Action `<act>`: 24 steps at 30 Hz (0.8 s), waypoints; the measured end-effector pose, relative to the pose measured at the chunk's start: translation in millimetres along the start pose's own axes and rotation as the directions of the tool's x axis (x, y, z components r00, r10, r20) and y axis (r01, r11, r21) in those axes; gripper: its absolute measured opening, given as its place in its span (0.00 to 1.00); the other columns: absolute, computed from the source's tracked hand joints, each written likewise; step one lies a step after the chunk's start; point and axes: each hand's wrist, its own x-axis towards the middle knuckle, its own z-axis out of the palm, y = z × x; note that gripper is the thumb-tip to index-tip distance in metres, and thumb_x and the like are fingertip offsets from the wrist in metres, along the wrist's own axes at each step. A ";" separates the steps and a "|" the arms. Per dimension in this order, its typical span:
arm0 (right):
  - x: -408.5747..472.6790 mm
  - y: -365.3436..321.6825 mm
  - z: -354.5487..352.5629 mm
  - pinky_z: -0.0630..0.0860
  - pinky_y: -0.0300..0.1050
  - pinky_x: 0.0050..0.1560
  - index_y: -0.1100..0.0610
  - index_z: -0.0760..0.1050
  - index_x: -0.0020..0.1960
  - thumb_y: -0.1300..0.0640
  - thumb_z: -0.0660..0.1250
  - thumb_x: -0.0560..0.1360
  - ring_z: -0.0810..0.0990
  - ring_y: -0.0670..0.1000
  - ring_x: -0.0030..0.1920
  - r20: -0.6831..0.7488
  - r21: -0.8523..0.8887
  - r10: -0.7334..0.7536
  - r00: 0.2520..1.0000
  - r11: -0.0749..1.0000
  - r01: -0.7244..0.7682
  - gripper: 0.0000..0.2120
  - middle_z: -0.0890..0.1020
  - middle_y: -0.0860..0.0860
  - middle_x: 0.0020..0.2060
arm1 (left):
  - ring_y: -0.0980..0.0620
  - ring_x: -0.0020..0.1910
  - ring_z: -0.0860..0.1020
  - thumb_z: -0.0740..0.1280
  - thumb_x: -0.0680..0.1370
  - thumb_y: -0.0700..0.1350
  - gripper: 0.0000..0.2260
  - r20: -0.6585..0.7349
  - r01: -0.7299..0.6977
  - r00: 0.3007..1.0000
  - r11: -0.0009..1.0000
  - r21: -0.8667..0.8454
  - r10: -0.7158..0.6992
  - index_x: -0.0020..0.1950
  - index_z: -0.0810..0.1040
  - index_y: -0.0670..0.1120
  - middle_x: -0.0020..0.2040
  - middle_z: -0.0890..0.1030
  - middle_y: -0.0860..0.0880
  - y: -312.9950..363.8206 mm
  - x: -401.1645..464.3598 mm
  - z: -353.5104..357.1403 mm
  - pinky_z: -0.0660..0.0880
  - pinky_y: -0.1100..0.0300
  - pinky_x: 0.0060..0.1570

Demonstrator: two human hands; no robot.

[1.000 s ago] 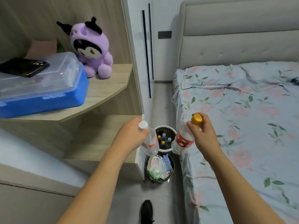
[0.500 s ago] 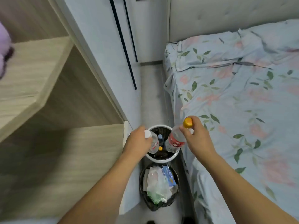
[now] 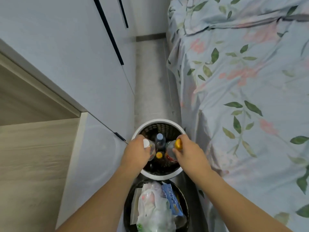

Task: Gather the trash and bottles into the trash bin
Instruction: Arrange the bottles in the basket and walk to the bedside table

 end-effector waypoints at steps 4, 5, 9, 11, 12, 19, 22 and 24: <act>24.9 15.5 25.7 0.73 0.47 0.42 0.52 0.66 0.55 0.52 0.62 0.78 0.78 0.56 0.45 0.071 -0.082 -0.017 0.997 0.996 0.023 0.08 0.79 0.51 0.46 | 0.47 0.46 0.78 0.63 0.78 0.48 0.07 0.020 0.019 1.000 1.000 0.010 -0.020 0.54 0.73 0.48 0.47 0.78 0.49 -15.2 20.0 30.0 0.78 0.50 0.48; 30.2 19.3 32.4 0.74 0.48 0.42 0.53 0.66 0.54 0.52 0.62 0.78 0.78 0.56 0.44 0.087 -0.095 -0.012 0.996 0.995 0.020 0.08 0.79 0.52 0.45 | 0.47 0.46 0.77 0.63 0.78 0.47 0.06 0.020 0.027 0.999 1.000 0.012 -0.027 0.53 0.73 0.48 0.46 0.78 0.49 -19.2 24.2 37.5 0.78 0.50 0.48; 44.8 33.5 58.8 0.76 0.51 0.45 0.52 0.64 0.54 0.53 0.62 0.78 0.78 0.55 0.45 0.125 -0.109 0.024 0.992 0.994 -0.011 0.08 0.78 0.51 0.47 | 0.50 0.46 0.77 0.63 0.79 0.45 0.04 0.050 0.057 0.997 0.998 -0.011 -0.057 0.53 0.72 0.48 0.46 0.77 0.51 -35.1 34.9 65.1 0.78 0.53 0.48; 50.6 40.3 71.3 0.78 0.52 0.47 0.52 0.63 0.55 0.54 0.62 0.78 0.79 0.55 0.46 0.133 -0.115 0.041 0.990 0.993 -0.025 0.09 0.78 0.52 0.49 | 0.51 0.46 0.77 0.63 0.79 0.44 0.06 0.058 0.074 0.996 0.997 -0.036 -0.071 0.55 0.71 0.49 0.48 0.77 0.50 -44.6 39.7 75.9 0.78 0.54 0.47; 53.4 43.4 77.2 0.77 0.51 0.47 0.52 0.63 0.56 0.55 0.62 0.78 0.79 0.54 0.47 0.139 -0.127 0.043 0.989 0.992 -0.025 0.10 0.78 0.52 0.50 | 0.51 0.46 0.77 0.63 0.79 0.43 0.07 0.066 0.088 0.994 0.995 -0.042 -0.085 0.56 0.71 0.48 0.48 0.77 0.50 -49.1 42.1 80.6 0.78 0.55 0.46; 67.9 64.7 105.7 0.68 0.45 0.40 0.57 0.62 0.61 0.63 0.61 0.76 0.79 0.57 0.49 0.199 -0.271 0.099 0.975 0.962 -0.042 0.15 0.76 0.56 0.53 | 0.50 0.44 0.74 0.66 0.76 0.40 0.13 0.119 0.174 0.978 0.984 -0.023 -0.170 0.59 0.68 0.46 0.47 0.73 0.48 -68.6 63.7 105.1 0.72 0.58 0.42; 73.0 70.1 111.4 0.71 0.46 0.40 0.57 0.62 0.61 0.63 0.62 0.76 0.79 0.58 0.49 0.204 -0.303 0.111 0.973 0.952 -0.045 0.16 0.76 0.56 0.53 | 0.50 0.44 0.74 0.65 0.77 0.41 0.13 0.133 0.145 0.979 0.987 0.066 -0.153 0.59 0.69 0.44 0.48 0.74 0.48 -72.1 73.7 114.9 0.72 0.57 0.43; 77.5 71.4 115.4 0.71 0.46 0.41 0.57 0.62 0.61 0.63 0.62 0.76 0.79 0.57 0.50 0.209 -0.332 0.108 0.972 0.943 -0.034 0.16 0.76 0.56 0.53 | 0.48 0.47 0.76 0.65 0.77 0.41 0.11 0.149 0.104 0.981 0.984 0.146 -0.126 0.58 0.70 0.44 0.50 0.77 0.45 -75.0 80.4 123.5 0.75 0.55 0.45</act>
